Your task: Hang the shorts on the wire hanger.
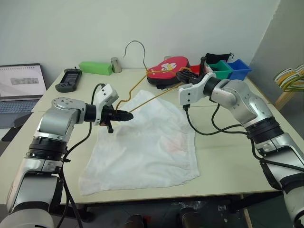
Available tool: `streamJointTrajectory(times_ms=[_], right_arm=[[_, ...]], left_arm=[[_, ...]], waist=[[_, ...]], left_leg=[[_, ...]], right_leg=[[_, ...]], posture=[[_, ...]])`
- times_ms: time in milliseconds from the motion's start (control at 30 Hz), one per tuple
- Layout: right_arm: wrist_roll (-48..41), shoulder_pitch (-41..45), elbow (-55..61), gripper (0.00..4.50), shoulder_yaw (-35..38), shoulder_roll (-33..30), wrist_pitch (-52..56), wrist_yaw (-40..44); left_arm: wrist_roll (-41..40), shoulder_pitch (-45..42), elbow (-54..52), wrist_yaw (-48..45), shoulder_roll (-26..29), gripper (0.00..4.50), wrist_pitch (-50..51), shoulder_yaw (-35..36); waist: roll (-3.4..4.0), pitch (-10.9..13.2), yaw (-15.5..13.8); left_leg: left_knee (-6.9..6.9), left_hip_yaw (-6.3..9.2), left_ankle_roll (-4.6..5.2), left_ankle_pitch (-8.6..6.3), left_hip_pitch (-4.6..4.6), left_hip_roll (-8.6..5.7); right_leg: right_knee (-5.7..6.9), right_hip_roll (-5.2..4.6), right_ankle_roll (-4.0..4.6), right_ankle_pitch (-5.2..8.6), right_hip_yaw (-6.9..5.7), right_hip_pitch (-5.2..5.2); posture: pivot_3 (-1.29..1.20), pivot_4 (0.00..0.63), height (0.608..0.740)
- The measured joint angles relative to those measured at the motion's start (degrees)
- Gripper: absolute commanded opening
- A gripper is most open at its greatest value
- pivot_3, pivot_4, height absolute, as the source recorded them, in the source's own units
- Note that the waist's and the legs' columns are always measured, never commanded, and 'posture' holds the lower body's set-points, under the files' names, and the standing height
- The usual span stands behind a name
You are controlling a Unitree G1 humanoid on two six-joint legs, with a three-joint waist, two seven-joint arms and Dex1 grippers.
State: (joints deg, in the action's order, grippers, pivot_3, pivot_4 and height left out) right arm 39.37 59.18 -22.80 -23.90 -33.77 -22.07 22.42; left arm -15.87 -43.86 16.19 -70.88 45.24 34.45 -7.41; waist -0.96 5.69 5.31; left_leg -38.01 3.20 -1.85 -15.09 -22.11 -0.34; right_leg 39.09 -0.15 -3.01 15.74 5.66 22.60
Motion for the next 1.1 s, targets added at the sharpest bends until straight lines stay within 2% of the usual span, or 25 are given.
streamJointTrajectory(times_ms=[100, 167, 200, 367, 467, 667, 900, 1100], right_arm=[[0.0, -0.1, 0.2, 0.0, 0.0, 0.0, 0.0, 0.3], [-0.3, -0.3, 0.4, 0.49, 0.0, 0.0, 0.3, 1.5], [-1.7, -0.7, 0.9, 0.6, 0.3, 0.0, 1.1, 3.5], [-10.6, -4.8, 5.3, 1.77, 1.9, 1.0, 5.6, 13.4], [-15.7, -7.7, 10.9, 2.48, 2.7, -0.6, 10.0, 21.1], [-20.4, -9.1, 16.1, 3.79, 5.8, -1.9, 18.5, 26.8], [-20.8, -10.4, 13.9, 3.79, 6.7, -4.0, 22.6, 29.2], [-20.1, -10.7, 8.2, 3.79, 5.1, -4.7, 20.6, 30.5]], left_arm=[[0.2, 0.0, 0.1, 0.4, -0.1, 0.05, -0.2, 0.0], [0.9, 0.0, 0.2, 0.9, -0.1, 0.0, -1.0, 0.0], [1.7, 0.0, 0.3, 1.7, -0.1, 0.0, -2.0, 0.0], [5.5, 0.0, 2.3, 4.6, -0.1, 0.0, -7.4, -0.2], [10.1, 0.7, 3.7, 8.1, 0.0, 0.0, -14.2, -0.7], [16.5, 3.4, 3.9, 11.2, 0.8, 0.0, -24.9, -2.4], [24.4, 6.2, -2.0, 16.3, 1.6, 0.0, -36.7, -3.7], [28.1, 6.3, -6.4, 18.7, 0.9, 0.0, -41.1, -4.3]], waist=[[0.0, 0.0, 0.0], [0.0, 0.0, 0.0], [-0.01, 0.0, 0.1], [-0.04, 0.0, 0.4], [-0.04, 0.0, 0.4], [-0.05, 0.0, 0.3], [-0.06, -0.1, -0.1], [-0.06, 0.0, -0.2]], left_leg=[[0.0, 0.0, 0.0, 0.0, 0.0, 0.0], [0.0, 0.01, 0.0, 0.0, 0.0, 0.0], [0.0, 0.01, 0.0, 0.0, 0.0, 0.01], [-0.04, 0.08, 0.0, 0.0, 0.0, 0.04], [-0.05, 0.1, 0.0, 0.0, 0.0, 0.03], [-0.09, 0.1, 0.0, 0.0, 0.03, 0.03], [-0.08, 0.06, 0.01, 0.0, 0.1, 0.02], [-0.08, -0.01, 0.02, -0.01, 0.18, 0.01]], right_leg=[[0.0, 0.0, 0.0, 0.0, 0.0, 0.0], [0.0, 0.0, 0.0, 0.0, 0.0, 0.0], [0.0, 0.0, 0.0, 0.0, -0.01, 0.0], [0.01, -0.03, 0.0, -0.01, -0.04, -0.03], [0.01, -0.09, 0.0, -0.01, -0.06, -0.06], [0.03, -0.13, 0.0, -0.02, -0.09, -0.09], [-0.02, -0.14, 0.0, -0.01, -0.08, -0.2], [-0.01, -0.11, 0.0, -0.01, -0.05, -0.25]], posture=[[-0.03, 0.031, 0.74], [-0.04, 0.028, 0.74], [-0.04, 0.028, 0.74], [-0.04, 0.025, 0.74], [-0.04, 0.022, 0.74], [-0.05, 0.025, 0.74], [-0.03, 0.039, 0.74], [-0.02, 0.043, 0.74]])
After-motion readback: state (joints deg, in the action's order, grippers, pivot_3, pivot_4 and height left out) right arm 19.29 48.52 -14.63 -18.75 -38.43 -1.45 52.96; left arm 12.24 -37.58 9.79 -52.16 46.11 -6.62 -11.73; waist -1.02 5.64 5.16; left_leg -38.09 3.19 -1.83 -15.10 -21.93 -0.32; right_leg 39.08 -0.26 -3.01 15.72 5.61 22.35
